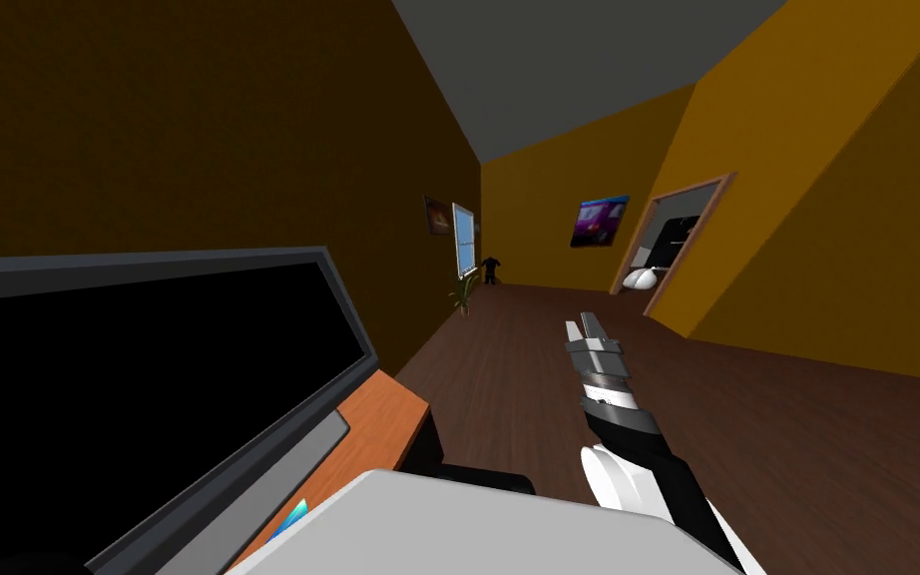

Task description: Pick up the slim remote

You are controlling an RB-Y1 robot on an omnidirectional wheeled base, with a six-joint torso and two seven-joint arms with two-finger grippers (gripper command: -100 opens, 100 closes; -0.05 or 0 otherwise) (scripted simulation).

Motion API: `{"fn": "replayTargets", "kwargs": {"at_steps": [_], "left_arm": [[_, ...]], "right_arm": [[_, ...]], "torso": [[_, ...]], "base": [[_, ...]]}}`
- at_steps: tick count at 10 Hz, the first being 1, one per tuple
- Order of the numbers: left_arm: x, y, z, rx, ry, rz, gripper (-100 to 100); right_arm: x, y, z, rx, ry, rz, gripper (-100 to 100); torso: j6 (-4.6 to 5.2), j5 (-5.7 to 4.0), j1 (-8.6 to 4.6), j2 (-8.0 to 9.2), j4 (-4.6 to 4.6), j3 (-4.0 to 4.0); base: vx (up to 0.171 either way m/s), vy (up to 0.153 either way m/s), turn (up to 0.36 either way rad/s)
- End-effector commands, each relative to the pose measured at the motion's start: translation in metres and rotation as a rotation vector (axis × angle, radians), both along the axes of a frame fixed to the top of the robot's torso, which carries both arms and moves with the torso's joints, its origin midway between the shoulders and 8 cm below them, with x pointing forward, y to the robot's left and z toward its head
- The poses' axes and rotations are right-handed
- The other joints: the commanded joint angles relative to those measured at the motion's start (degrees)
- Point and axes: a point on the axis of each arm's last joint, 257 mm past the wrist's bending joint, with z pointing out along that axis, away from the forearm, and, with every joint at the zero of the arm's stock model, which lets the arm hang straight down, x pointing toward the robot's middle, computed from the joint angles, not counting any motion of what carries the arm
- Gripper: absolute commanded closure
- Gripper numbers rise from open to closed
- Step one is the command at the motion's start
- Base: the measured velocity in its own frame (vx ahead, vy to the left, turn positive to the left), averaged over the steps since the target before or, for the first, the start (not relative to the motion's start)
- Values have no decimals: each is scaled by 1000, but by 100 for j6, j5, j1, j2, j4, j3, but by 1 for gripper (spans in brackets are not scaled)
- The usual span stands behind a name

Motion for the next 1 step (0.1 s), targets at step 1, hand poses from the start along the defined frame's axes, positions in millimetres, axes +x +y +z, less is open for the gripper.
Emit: {"fn": "replayTargets", "kwargs": {"at_steps": [1], "left_arm": [[0,0,0,0,0,0,0]], "right_arm": [[0,0,0,0,0,0,0]], "torso": [[0,0,0,0,0,0]], "base": [[10,-2,-6]]}}
